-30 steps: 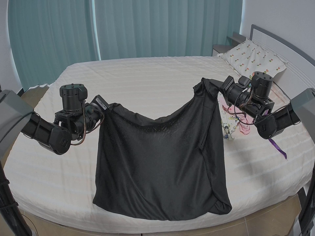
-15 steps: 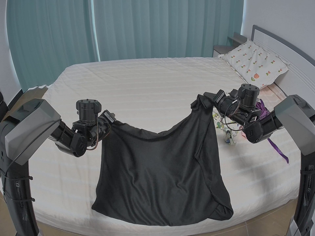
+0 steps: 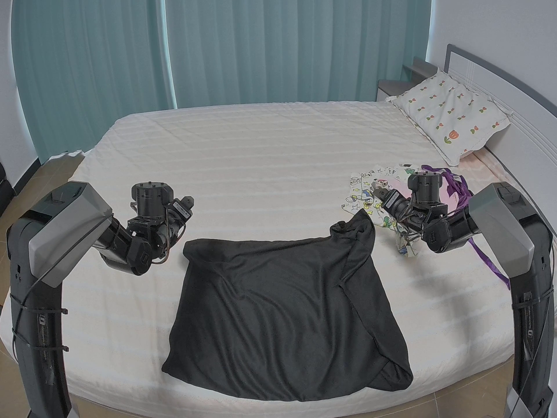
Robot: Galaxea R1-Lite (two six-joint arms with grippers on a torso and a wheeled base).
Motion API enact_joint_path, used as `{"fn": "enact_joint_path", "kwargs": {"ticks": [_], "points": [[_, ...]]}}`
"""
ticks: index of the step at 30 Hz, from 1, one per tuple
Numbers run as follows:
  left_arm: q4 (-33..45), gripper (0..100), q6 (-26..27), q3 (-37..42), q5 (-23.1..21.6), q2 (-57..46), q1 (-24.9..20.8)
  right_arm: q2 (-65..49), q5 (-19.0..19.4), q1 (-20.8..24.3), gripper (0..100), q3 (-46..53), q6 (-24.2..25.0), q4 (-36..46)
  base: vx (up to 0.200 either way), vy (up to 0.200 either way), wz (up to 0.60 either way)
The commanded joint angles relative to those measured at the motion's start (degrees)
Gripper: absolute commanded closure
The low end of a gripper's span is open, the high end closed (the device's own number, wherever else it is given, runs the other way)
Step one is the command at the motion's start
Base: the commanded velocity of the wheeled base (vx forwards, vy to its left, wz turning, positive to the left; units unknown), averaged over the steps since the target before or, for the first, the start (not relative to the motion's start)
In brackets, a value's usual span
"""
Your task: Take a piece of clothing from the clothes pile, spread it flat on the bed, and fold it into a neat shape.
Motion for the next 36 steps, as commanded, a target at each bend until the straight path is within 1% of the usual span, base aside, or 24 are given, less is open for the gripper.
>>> {"fn": "enact_joint_path", "kwargs": {"ticks": [1, 4, 6, 7, 8, 9, 10, 13, 16, 19, 21, 22, 23, 24, 26, 32, 33, 36], "points": [[0.63, 0, 0.22, 1.83, -0.1, -2.96, 1.8, -2.45, 1.08, -0.39, 0, 7.13, -1.06, 0.04, 0.0, 0.0, 0.0], [0.81, 0, -0.04, 7.54, -1.16, -6.56, 1.8, -5.97, 4.33, 0.93, 0, 15.13, -3.6, -0.49, 0.0, 0.0, 0.0], [0.54, 0, -0.39, 12.2, -2.65, -9.55, 1.36, -7.64, 4.86, 2.16, 0, 19.35, -5.19, -1.46, 0.0, 0.0, 0.0], [0.46, 0, -0.48, 13.78, -3.09, -10.43, 1.27, -7.9, 4.86, 2.51, 0, 20.31, -5.45, -1.9, 0.0, 0.0, 0.0], [0.19, 0, -1.01, 17.12, -3.79, -12.45, 0.83, -8.26, 4.77, 3.66, 0, 22.34, -5.54, -2.78, 0.0, 0.0, 0.0], [0.19, 0, -1.01, 17.12, -3.79, -12.45, 0.83, -8.26, 4.77, 3.66, 0, 22.34, -5.54, -2.78, 0.0, 0.0, 0.0], [-0.25, 0, -2.85, 21.87, -4.93, -15.53, -0.22, -8.87, 4.68, 5.59, 0, 25.59, -5.71, -3.3, 0.0, 0.0, 0.0], [-1.13, 0, -6.99, 28.81, -7.31, -19.92, -1.98, -8.87, 4.68, 8.23, 0, 27.96, -5.8, -3.3, 0.0, 0.0, 0.0], [-3.41, 0, -10.68, 35.4, -9.15, -23.0, -4.09, -7.9, 4.15, 10.6, 0, 27.34, -5.8, -2.78, 0.0, 0.0, 0.0], [-6.75, 0, -13.58, 39.71, -9.42, -23.44, -6.02, -5.62, 3.98, 12.62, 0, 25.76, -5.71, -2.51, 0.0, 0.0, 0.0], [-7.89, 0, -14.28, 40.85, -9.42, -23.44, -6.37, -4.92, 3.8, 12.97, 0, 25.32, -5.71, -2.07, 0.0, 0.0, 0.0], [-10.44, 0, -15.6, 43.05, -9.51, -23.0, -6.99, -3.42, 2.92, 13.59, 0, 24.62, -5.8, -0.93, 0.0, 0.0, 0.0], [-10.44, 0, -15.6, 43.05, -9.51, -23.0, -6.99, -3.42, 2.92, 13.59, 0, 24.62, -5.8, -0.93, 0.0, 0.0, 0.0], [-12.99, 0, -16.39, 44.54, -9.59, -22.73, -7.43, -2.45, 2.31, 14.2, 0, 23.48, -5.8, 0.21, 0.0, 0.0, 0.0], [-14.13, 0, -16.48, 45.16, -9.59, -22.47, -7.52, -1.58, 2.22, 14.82, 0, 21.98, -5.8, 1.71, 0.0, 0.0, 0.0], [-14.48, 0, -16.48, 45.33, -9.68, -21.33, -7.43, 0.45, -0.5, 15.26, 0, 16.18, -6.33, 8.39, 0.0, 0.0, 0.0], [-14.57, 0, -16.39, 45.24, -9.68, -21.24, -7.43, 1.06, -0.68, 15.26, 100, 15.48, -6.86, 9.09, 0.0, 0.0, 0.0], [-14.57, 0, -16.39, 45.24, -9.68, -21.33, -7.43, 3.43, -1.74, 14.99, 100, 13.46, -7.91, 9.44, 0.0, 0.0, 0.0]]}}
